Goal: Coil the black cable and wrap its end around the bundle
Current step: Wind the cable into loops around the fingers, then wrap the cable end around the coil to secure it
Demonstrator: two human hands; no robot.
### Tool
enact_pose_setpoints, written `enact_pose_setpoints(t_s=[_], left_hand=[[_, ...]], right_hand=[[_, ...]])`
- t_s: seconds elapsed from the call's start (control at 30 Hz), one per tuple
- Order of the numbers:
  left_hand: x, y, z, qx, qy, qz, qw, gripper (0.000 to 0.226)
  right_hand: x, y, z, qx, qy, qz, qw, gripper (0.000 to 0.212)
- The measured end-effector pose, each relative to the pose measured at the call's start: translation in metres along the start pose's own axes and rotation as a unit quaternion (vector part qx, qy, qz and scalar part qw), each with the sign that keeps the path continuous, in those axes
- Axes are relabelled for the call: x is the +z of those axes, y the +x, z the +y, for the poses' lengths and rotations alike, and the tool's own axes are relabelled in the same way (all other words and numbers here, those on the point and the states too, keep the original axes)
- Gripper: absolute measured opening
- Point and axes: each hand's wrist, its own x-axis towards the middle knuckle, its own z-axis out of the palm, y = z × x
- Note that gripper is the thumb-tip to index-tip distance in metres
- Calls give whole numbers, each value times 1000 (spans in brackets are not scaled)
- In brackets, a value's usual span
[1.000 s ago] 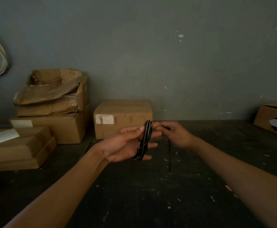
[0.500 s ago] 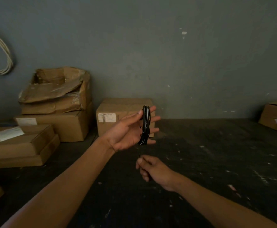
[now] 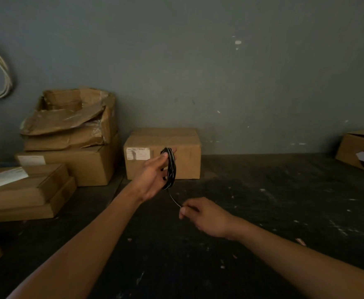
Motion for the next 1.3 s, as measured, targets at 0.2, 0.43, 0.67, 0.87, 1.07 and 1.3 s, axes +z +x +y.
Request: enact_pose_setpoints(t_s=[0.2, 0.43, 0.67, 0.87, 1.07, 1.3], left_hand=[[1, -8, -10, -7, 60, -22, 998, 32], [17, -14, -12, -43, 128, -87, 987, 28], [21, -18, -6, -105, 121, -135, 978, 41], [24, -25, 0, -137, 142, -176, 964, 35], [26, -30, -1, -151, 174, -221, 948, 44], [36, -34, -4, -94, 197, -235, 947, 23]], right_hand=[[-42, 2, -15, -49, -211, 75, 973, 18], [-73, 4, -34, -110, -307, 152, 933, 12], [-85, -4, -40, -156, -368, 137, 907, 10], [-89, -3, -36, -147, -333, 118, 924, 27], [-93, 0, -27, -149, -225, 84, 959, 29], [-93, -1, -15, -130, -64, 105, 984, 16]])
